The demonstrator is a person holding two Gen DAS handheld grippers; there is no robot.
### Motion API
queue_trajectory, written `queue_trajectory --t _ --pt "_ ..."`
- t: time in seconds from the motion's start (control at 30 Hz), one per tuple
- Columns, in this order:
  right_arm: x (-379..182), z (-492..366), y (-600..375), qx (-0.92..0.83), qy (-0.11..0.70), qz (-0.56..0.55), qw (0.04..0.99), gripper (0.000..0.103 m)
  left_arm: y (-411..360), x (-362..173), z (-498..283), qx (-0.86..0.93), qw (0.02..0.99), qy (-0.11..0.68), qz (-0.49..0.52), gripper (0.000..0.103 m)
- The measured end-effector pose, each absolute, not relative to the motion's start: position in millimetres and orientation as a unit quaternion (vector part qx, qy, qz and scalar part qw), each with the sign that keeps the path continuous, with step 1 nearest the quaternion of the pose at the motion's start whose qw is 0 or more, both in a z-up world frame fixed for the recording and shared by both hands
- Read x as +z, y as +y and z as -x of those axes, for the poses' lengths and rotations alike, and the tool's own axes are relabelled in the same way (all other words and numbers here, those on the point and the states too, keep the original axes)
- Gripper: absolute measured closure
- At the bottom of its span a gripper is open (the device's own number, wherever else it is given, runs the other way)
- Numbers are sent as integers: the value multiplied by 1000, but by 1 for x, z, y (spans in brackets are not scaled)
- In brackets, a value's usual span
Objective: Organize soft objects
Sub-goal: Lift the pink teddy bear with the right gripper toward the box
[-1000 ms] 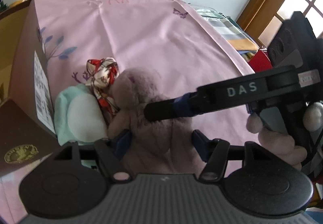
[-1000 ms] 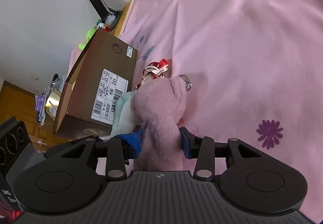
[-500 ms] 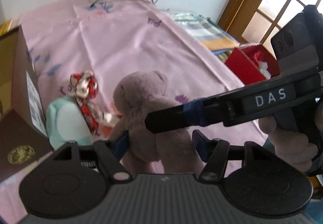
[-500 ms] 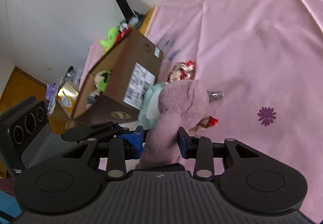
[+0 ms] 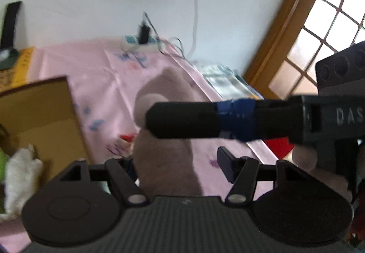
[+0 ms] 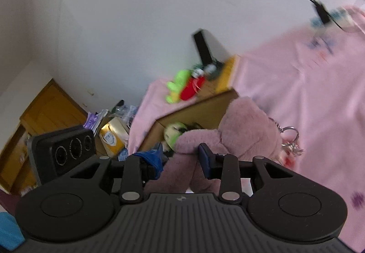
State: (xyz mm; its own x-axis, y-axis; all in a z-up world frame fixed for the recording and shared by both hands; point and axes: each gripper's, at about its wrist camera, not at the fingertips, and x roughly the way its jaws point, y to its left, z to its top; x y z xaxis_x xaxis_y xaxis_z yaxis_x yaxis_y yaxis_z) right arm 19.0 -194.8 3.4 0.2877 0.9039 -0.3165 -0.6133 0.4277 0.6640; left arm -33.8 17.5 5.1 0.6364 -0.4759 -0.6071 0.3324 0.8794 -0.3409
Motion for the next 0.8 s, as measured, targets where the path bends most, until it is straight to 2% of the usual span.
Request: queue_trajectory --t 0.37,0.8 --pt "21 -27 -86 528 318 -150 773 87 113 7 27 -171 910 330 184 40" --pt "6 -56 -2 539 355 -28 763 88 169 -33 15 -71 903 337 256 40"
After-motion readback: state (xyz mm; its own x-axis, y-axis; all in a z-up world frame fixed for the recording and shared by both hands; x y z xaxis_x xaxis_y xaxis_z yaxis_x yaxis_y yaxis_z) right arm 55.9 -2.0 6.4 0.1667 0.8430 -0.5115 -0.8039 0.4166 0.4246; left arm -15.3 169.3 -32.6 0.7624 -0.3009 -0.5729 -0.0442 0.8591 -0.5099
